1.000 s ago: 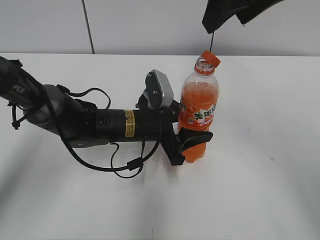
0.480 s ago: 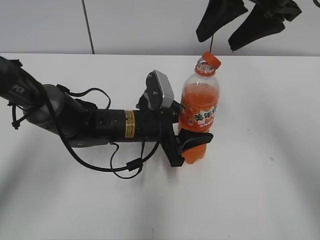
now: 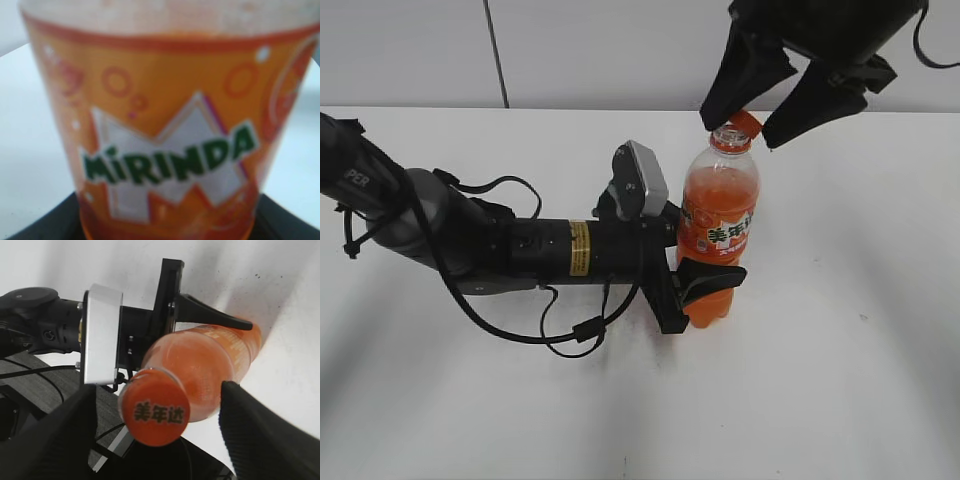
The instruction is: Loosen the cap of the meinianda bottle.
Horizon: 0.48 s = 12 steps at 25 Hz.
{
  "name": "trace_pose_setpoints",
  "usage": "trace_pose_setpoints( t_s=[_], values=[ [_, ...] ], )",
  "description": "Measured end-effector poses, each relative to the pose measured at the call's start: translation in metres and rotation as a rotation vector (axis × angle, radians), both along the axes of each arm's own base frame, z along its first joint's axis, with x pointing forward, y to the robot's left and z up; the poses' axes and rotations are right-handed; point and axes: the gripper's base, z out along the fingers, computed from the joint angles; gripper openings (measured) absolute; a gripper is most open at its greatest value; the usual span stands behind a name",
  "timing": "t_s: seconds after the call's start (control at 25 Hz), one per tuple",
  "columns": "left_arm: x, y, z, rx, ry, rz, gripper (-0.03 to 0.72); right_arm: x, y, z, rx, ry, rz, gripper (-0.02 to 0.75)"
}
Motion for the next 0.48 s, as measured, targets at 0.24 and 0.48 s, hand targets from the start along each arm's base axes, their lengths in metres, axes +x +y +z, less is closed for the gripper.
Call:
trace_pose_setpoints(
  t_s=[0.24, 0.48],
  values=[
    [-0.0002, 0.0, 0.0, 0.001, -0.001, -0.003, 0.401, -0.0013, 0.0042, 0.0019, 0.054, 0.002, 0.024, 0.456],
    [-0.0002, 0.0003, 0.0, 0.0, -0.001, -0.005, 0.401, 0.0, 0.0004, -0.0007, 0.006, -0.009, 0.023, 0.281]
  ],
)
